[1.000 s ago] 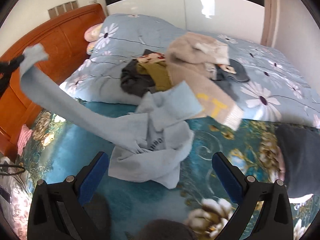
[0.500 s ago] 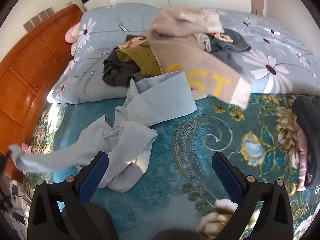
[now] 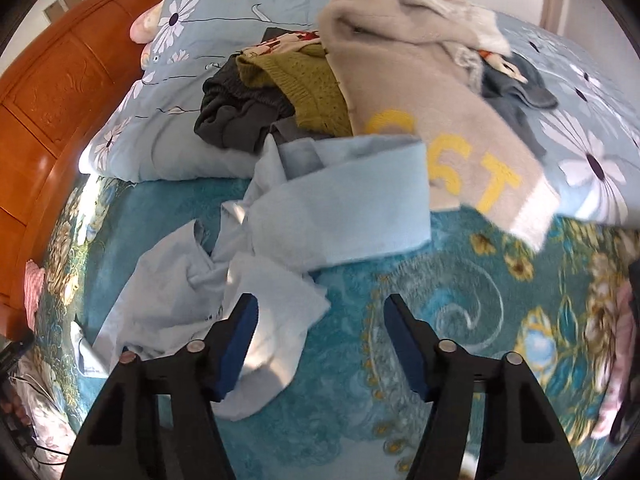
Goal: Fold clothes
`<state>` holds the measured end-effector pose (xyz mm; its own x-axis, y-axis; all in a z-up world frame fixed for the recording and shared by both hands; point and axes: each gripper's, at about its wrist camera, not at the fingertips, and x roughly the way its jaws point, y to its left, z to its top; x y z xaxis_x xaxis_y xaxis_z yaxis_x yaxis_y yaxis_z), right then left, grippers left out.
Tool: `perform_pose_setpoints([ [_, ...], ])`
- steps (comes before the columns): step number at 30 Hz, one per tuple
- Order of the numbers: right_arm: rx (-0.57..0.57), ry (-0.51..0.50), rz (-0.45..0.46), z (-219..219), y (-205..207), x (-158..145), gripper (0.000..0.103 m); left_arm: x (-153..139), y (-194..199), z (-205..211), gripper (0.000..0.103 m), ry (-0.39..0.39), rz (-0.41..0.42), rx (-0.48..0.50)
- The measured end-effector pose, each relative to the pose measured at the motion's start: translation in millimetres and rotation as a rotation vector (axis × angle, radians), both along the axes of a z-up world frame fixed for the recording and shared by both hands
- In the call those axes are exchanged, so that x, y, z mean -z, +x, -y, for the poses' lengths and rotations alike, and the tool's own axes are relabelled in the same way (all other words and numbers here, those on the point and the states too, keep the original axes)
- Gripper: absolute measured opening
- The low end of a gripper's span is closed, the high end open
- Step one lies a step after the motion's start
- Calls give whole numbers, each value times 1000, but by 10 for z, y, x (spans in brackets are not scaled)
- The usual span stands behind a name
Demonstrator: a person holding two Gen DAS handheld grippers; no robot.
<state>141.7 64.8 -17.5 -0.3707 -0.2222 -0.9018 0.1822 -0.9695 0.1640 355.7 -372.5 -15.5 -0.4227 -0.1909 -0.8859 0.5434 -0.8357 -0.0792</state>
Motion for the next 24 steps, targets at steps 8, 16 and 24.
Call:
perform_pose_setpoints([
  [8,-122,128,-48,268,-792,-42,52,422,-802,-341,59,92,30,191],
  [16,-283,271,12,617,-1328,301,52,939,-1706,-773,61,244,87,427],
  [24,-352,303,127,593,-1232,675,17,1367,-2138,-949,62,315,176,538],
])
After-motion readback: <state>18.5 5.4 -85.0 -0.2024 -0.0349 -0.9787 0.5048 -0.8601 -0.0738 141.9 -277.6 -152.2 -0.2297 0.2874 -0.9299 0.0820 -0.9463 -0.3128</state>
